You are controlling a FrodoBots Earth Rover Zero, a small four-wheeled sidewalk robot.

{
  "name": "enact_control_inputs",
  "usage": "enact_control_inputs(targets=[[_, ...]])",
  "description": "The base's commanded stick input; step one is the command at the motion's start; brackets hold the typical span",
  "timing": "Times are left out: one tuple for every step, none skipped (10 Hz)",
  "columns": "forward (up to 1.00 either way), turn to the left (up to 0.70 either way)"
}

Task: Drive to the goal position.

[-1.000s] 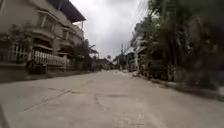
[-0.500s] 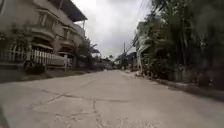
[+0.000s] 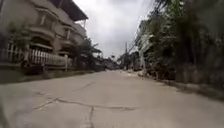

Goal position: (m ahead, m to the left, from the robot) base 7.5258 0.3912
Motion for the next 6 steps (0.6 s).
enact_control_inputs(targets=[[0.7, 0.07], [0.7, 0.07], [0.7, 0.07], [0.7, 0.07], [0.7, 0.07], [0.7, 0.07]])
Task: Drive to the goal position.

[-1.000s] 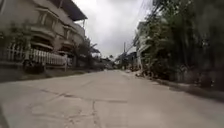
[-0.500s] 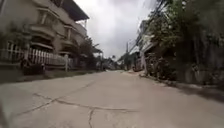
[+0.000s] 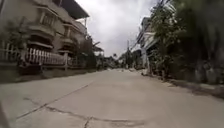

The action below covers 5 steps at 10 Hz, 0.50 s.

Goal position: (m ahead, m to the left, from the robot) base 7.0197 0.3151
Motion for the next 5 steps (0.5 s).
enact_control_inputs(targets=[[0.7, 0.07], [0.7, 0.07], [0.7, 0.07], [0.7, 0.07], [0.7, 0.04]])
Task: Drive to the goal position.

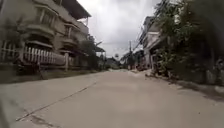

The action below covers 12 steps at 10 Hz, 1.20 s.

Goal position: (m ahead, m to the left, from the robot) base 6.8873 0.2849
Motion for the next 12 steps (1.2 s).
enact_control_inputs(targets=[[0.7, -0.23], [0.7, -0.27], [0.7, -0.28], [0.7, -0.17], [0.7, 0.04], [0.7, 0.07], [0.7, 0.07], [0.7, 0.07], [0.7, 0.07], [0.7, 0.07], [0.7, 0.07], [0.7, 0.07]])
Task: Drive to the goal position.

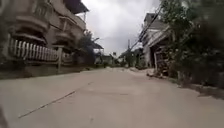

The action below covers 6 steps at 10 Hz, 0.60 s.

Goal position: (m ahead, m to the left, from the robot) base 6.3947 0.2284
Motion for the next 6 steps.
enact_control_inputs(targets=[[0.7, 0.07], [0.7, 0.07], [0.7, 0.07], [0.7, 0.07], [0.7, 0.01], [0.7, -0.08]])
